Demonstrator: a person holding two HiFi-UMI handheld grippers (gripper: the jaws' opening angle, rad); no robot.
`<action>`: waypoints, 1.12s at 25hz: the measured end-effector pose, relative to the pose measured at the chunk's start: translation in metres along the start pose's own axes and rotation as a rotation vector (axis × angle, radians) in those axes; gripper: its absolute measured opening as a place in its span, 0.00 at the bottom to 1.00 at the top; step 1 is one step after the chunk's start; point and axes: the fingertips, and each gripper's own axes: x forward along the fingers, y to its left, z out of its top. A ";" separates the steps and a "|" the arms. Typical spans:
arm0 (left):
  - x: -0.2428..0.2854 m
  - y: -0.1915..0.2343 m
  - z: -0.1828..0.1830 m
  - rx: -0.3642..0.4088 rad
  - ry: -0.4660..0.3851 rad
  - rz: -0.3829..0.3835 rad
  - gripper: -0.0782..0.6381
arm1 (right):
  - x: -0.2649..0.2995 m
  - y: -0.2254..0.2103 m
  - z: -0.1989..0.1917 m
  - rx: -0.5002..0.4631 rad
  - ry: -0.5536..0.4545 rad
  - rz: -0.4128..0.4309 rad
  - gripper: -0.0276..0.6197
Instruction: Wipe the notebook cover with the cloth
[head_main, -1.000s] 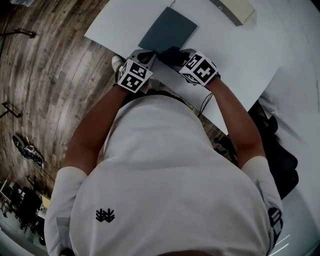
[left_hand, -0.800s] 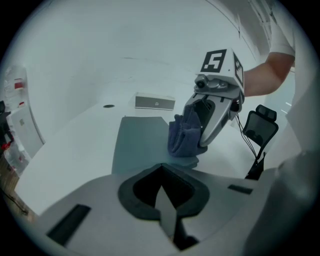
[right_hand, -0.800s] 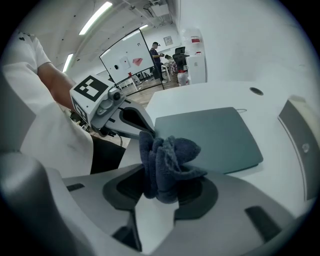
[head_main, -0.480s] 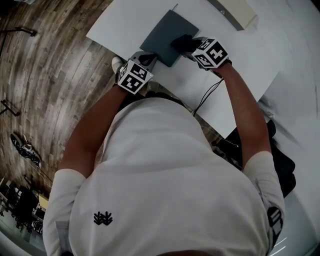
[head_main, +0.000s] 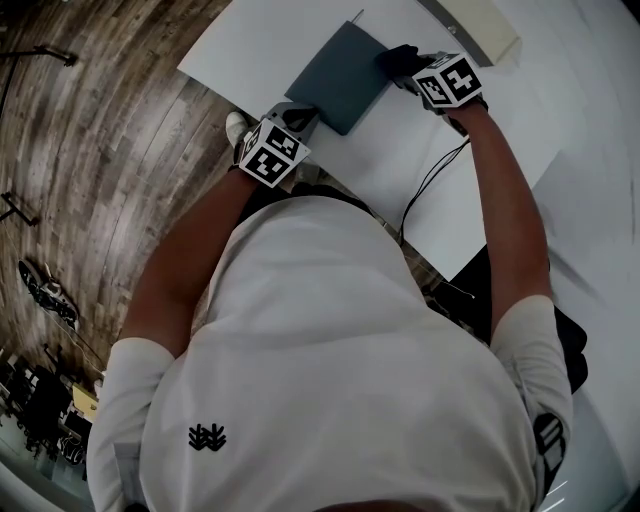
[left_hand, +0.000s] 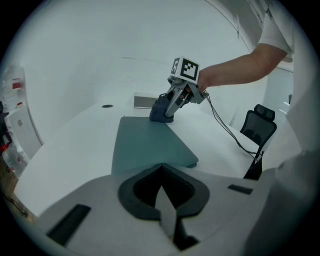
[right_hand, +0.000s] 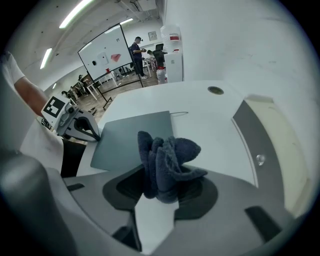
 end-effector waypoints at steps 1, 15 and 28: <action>0.000 0.000 0.000 -0.001 0.000 -0.001 0.12 | -0.001 -0.004 0.000 0.001 0.008 -0.018 0.29; -0.002 0.000 0.001 0.014 -0.010 0.009 0.12 | -0.010 0.057 0.018 -0.064 -0.001 0.020 0.29; -0.001 -0.001 0.002 0.024 -0.011 0.013 0.12 | 0.029 0.160 0.028 -0.133 0.026 0.234 0.29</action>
